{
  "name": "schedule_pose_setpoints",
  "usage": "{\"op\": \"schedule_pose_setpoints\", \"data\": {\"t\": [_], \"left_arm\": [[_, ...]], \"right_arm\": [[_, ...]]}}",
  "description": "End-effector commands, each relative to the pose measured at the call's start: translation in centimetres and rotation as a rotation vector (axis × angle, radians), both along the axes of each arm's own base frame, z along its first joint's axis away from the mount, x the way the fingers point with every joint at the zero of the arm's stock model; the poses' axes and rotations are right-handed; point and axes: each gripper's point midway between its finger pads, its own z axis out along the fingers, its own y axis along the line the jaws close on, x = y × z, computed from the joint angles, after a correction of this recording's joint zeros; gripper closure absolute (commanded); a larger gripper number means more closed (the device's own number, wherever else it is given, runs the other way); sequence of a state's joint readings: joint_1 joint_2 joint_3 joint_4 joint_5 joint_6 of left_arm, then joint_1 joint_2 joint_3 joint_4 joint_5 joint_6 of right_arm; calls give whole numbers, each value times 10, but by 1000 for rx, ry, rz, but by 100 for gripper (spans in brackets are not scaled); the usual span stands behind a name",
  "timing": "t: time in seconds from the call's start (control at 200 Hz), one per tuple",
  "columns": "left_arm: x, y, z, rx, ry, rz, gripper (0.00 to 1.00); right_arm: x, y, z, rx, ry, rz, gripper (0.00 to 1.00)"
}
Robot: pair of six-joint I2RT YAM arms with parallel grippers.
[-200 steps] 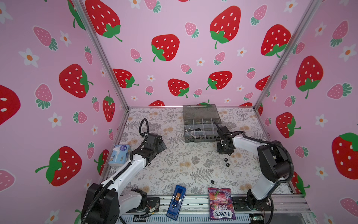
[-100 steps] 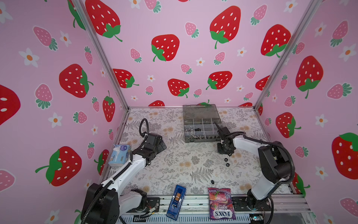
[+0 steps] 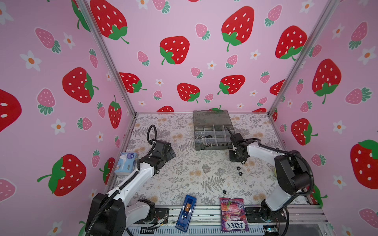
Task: Sort the screws and nuts into containers
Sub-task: 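Lift the black hex nut with the right gripper and carry it over the box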
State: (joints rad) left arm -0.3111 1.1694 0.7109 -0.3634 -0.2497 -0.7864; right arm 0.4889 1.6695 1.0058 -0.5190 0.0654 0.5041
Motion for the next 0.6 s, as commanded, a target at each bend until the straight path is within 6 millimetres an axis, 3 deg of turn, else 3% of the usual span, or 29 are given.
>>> {"op": "schedule_pose_setpoints", "data": {"t": [0.0,0.255,0.425,0.595], "left_arm": [[4,1,6,-7,-15,10,1],[5,-1,7,-16,-19,3,1],[4,-1,6,-14,-16,4,1],[3,0,6,-11,-12,2,1]], "right_arm": [[23,13,39,62,-109,-7,95],[80,46,84,126,-265,29,95],[116,63,88,97,-305,58,95],[143,80,80,84,-313,88,96]]}}
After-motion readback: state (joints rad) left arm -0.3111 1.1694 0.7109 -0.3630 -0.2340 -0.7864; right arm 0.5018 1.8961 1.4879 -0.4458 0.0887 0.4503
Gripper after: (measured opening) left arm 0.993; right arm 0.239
